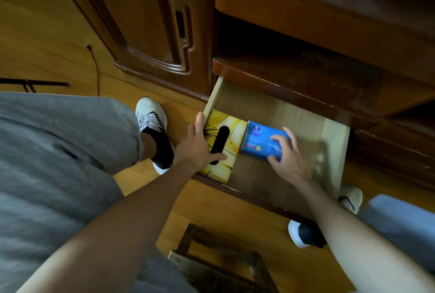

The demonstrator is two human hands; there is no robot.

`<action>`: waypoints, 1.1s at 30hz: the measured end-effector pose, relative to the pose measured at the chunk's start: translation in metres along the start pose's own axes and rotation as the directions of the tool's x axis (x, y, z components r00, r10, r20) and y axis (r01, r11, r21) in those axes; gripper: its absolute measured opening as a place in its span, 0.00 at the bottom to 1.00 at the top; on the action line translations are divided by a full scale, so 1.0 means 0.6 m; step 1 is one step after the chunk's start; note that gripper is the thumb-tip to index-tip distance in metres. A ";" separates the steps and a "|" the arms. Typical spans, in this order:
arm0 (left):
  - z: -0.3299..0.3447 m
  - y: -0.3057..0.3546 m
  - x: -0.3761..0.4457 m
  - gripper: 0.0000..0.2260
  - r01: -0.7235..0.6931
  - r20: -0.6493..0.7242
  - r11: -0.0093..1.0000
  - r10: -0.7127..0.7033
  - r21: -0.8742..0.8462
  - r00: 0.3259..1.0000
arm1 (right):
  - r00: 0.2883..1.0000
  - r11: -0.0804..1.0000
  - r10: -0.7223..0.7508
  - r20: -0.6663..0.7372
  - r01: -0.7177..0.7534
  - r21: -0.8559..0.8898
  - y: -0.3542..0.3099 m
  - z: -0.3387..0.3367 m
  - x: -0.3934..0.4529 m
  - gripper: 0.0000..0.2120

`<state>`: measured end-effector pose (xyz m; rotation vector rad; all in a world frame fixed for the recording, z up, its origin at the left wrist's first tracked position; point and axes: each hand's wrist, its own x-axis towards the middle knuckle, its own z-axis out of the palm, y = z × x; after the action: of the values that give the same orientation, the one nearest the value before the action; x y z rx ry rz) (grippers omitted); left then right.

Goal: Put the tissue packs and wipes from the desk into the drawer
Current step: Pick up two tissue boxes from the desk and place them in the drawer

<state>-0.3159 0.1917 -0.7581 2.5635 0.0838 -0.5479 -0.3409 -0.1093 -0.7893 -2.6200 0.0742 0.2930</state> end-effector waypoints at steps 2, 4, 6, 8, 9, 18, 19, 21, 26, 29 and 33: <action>-0.001 0.000 -0.001 0.65 0.005 -0.003 1.000 -0.005 -0.005 1.000 | 0.994 0.991 0.111 0.021 -0.112 0.072 -0.018 0.009 0.022 0.38; 0.000 -0.001 -0.001 0.65 0.004 -0.012 1.000 -0.004 -0.008 1.000 | 0.984 0.982 0.179 0.008 -0.178 -0.058 -0.030 0.012 0.047 0.36; 0.002 -0.002 0.000 0.66 0.007 -0.016 1.000 -0.007 -0.010 1.000 | 0.948 0.942 0.309 -0.071 -0.315 -0.118 -0.034 0.005 0.071 0.31; 0.003 -0.003 0.000 0.66 0.012 -0.021 1.000 -0.012 -0.012 1.000 | 0.901 0.897 0.426 -0.083 -0.432 -0.094 -0.035 0.002 0.084 0.28; 0.004 -0.004 0.000 0.66 0.013 -0.025 1.000 -0.013 -0.012 1.000 | 0.893 0.887 0.448 -0.055 -0.451 -0.100 -0.033 0.005 0.086 0.27; 0.011 -0.007 0.001 0.67 0.013 -0.047 0.999 -0.015 -0.039 0.999 | 0.556 0.484 0.831 -0.011 -0.712 0.509 -0.074 0.035 0.130 0.30; 0.010 -0.007 0.002 0.67 0.013 -0.046 0.999 -0.015 -0.042 0.999 | 0.617 0.545 0.787 -0.003 -0.693 0.471 -0.083 0.036 0.140 0.30; 0.009 -0.006 0.003 0.67 0.014 -0.041 0.999 -0.016 -0.045 0.999 | 0.719 0.681 0.695 -0.010 -0.654 0.329 -0.092 0.033 0.167 0.31; 0.008 -0.006 0.005 0.67 0.025 -0.040 0.999 -0.027 -0.048 0.999 | 0.759 0.724 0.650 0.035 -0.632 0.276 -0.110 0.027 0.238 0.32; 0.010 -0.005 0.002 0.66 0.017 -0.045 0.999 -0.020 -0.051 0.999 | 0.752 0.664 0.653 0.087 -0.624 0.412 -0.134 0.042 0.247 0.33; 0.010 -0.004 0.004 0.67 0.021 -0.040 0.999 -0.023 -0.048 0.999 | 0.813 0.704 0.568 0.128 -0.561 0.435 -0.170 0.075 0.246 0.36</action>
<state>-0.3164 0.1906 -0.7647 2.5302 0.1378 -0.4967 -0.1948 0.0019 -0.8120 -2.0600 0.8678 0.4047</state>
